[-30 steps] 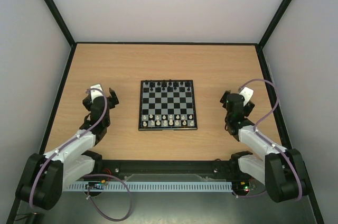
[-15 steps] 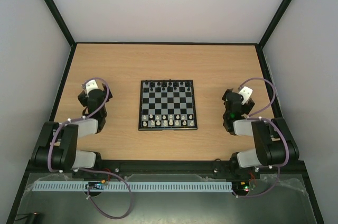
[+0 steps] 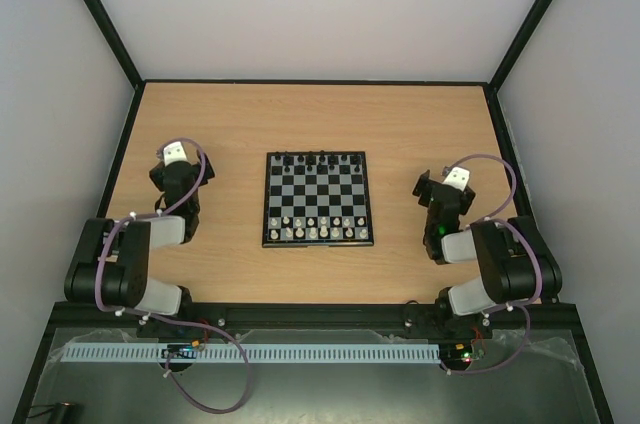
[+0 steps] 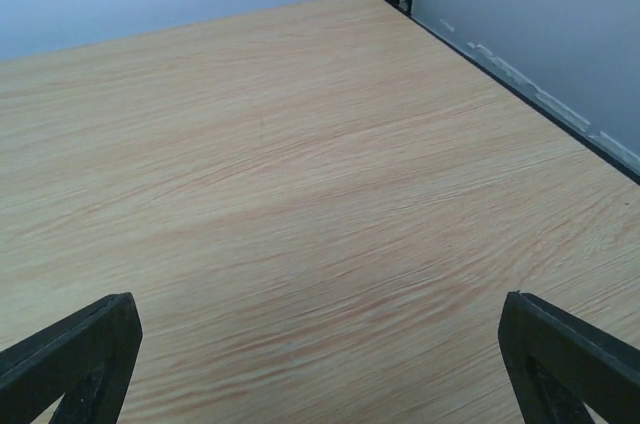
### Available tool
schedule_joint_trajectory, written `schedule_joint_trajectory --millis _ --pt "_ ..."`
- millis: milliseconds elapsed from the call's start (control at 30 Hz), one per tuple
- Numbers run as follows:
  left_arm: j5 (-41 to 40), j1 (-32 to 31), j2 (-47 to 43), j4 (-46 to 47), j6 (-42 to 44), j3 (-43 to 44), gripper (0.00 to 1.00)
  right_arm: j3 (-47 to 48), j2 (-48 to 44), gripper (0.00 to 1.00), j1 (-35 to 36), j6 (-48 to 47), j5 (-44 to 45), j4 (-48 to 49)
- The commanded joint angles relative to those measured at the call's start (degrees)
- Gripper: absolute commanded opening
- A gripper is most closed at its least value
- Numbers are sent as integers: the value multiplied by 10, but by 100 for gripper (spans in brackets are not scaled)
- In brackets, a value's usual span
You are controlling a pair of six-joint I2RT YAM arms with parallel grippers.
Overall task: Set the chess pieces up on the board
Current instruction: Reset both arms
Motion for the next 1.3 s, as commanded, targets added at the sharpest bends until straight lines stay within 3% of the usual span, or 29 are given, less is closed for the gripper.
schedule_joint_trajectory --millis 0,100,167,200,400,533,633,700,733,800,900,967,1267 --pt "25 4 -12 37 4 -10 99 -23 -7 99 -2 -21 -28 94" --pt "24 4 -17 45 4 -17 100 -39 40 99 -1 -41 -44 175" --pt "34 3 -18 42 6 -16 99 -20 22 99 -4 -25 -51 106" --pt "43 3 -19 41 7 -17 100 -23 36 99 -5 -34 -49 137" --pt "34 -6 -55 81 11 -56 100 -17 30 99 -7 -29 -51 116" --pt "-24 -13 -50 122 22 -69 100 -14 24 99 -7 -25 -54 97" --pt "3 -1 -24 171 30 -80 99 -13 26 99 -7 -25 -54 101" --pt "64 29 17 229 26 -87 99 -12 26 99 -7 -25 -55 97" --pt "74 25 18 180 32 -63 100 -12 28 99 -7 -26 -54 100" --pt "113 28 35 184 45 -53 100 -11 27 99 -8 -25 -54 98" --pt "110 26 43 214 50 -67 99 -10 28 99 -9 -24 -56 96" --pt "168 21 47 218 80 -67 100 -10 28 99 -9 -24 -57 94" --pt "189 33 51 205 73 -59 100 -9 28 99 -10 -24 -58 92"
